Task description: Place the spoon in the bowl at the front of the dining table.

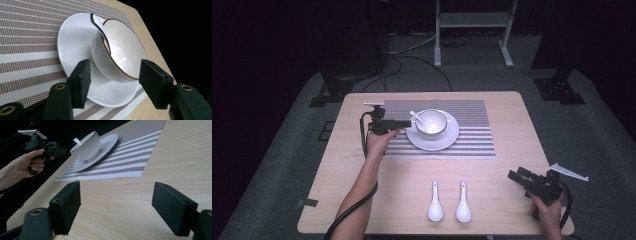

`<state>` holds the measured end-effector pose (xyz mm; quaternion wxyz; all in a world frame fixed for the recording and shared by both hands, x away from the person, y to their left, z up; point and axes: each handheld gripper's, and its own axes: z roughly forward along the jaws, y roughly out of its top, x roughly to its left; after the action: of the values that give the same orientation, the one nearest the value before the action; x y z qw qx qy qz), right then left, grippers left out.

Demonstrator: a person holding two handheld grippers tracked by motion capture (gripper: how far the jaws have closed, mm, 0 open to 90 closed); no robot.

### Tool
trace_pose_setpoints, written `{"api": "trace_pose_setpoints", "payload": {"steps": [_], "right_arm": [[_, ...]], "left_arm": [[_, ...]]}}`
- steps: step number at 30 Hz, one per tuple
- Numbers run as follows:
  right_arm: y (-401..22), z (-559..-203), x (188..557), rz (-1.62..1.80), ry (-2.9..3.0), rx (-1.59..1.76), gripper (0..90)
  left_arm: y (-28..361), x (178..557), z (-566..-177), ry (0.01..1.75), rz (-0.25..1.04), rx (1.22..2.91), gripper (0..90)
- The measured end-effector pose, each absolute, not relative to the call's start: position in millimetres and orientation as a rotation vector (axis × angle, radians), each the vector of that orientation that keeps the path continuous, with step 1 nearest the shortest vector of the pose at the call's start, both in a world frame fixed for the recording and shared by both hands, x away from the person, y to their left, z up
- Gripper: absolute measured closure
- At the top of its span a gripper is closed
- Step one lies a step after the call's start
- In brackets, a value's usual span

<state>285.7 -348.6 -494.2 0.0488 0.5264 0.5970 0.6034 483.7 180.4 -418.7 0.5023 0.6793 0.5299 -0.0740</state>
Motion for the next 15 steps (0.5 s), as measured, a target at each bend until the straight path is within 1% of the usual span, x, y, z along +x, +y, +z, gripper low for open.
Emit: {"api": "trace_pose_setpoints", "payload": {"steps": [1,15], "right_arm": [[-349,-494,286,1.839,1.82,1.606,22.1],[-347,-494,285,1.813,1.825,1.616,22.1]], "left_arm": [[181,483,-418,1.277,-0.179,1.643,38.4],[180,464,-421,1.228,-0.206,1.679,30.7]]}}
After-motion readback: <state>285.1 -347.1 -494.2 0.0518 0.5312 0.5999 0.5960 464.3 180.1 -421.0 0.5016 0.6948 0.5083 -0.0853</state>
